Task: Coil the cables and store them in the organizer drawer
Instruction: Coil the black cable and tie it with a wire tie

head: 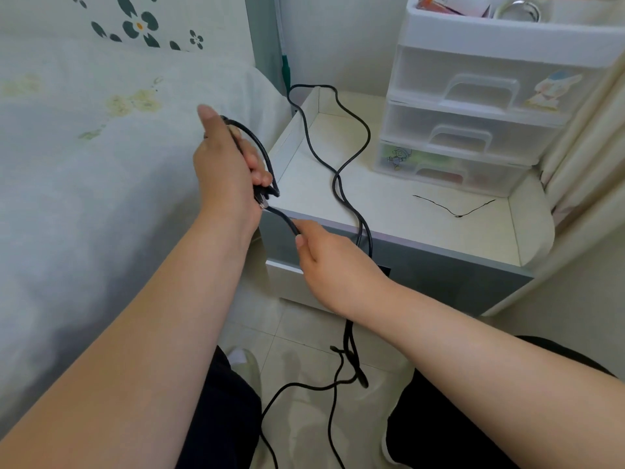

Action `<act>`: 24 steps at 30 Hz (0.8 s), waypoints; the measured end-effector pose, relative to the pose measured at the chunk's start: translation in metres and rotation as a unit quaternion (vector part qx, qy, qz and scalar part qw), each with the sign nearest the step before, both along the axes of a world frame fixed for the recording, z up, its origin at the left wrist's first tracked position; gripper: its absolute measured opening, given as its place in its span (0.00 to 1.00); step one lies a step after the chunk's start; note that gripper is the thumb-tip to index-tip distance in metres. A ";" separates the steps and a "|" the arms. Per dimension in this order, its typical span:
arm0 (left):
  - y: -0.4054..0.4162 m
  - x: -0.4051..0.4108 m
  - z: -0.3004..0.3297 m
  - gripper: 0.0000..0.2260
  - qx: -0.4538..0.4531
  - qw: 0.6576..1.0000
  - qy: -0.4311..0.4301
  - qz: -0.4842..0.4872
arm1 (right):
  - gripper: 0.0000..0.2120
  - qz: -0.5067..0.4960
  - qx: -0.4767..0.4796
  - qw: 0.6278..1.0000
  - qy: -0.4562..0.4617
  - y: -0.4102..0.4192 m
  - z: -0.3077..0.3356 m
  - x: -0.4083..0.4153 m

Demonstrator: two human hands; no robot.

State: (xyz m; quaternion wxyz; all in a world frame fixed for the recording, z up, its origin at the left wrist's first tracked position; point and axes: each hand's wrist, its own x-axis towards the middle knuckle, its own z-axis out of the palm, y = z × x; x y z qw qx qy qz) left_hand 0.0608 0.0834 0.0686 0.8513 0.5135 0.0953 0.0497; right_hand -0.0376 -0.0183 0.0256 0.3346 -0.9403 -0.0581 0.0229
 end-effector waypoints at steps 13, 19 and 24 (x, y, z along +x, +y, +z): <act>-0.021 -0.013 -0.019 0.25 0.447 0.878 -0.117 -0.125 | 0.06 -0.036 -0.001 0.999 0.016 -0.028 0.036 0.004; -0.026 -0.022 -0.022 0.23 0.571 0.790 -0.113 -0.195 | 0.06 0.002 -0.022 1.000 0.020 -0.047 0.042 0.012; -0.028 -0.028 -0.019 0.28 0.544 0.783 -0.068 -0.293 | 0.19 -0.036 -0.054 0.998 -0.023 -0.064 0.042 0.021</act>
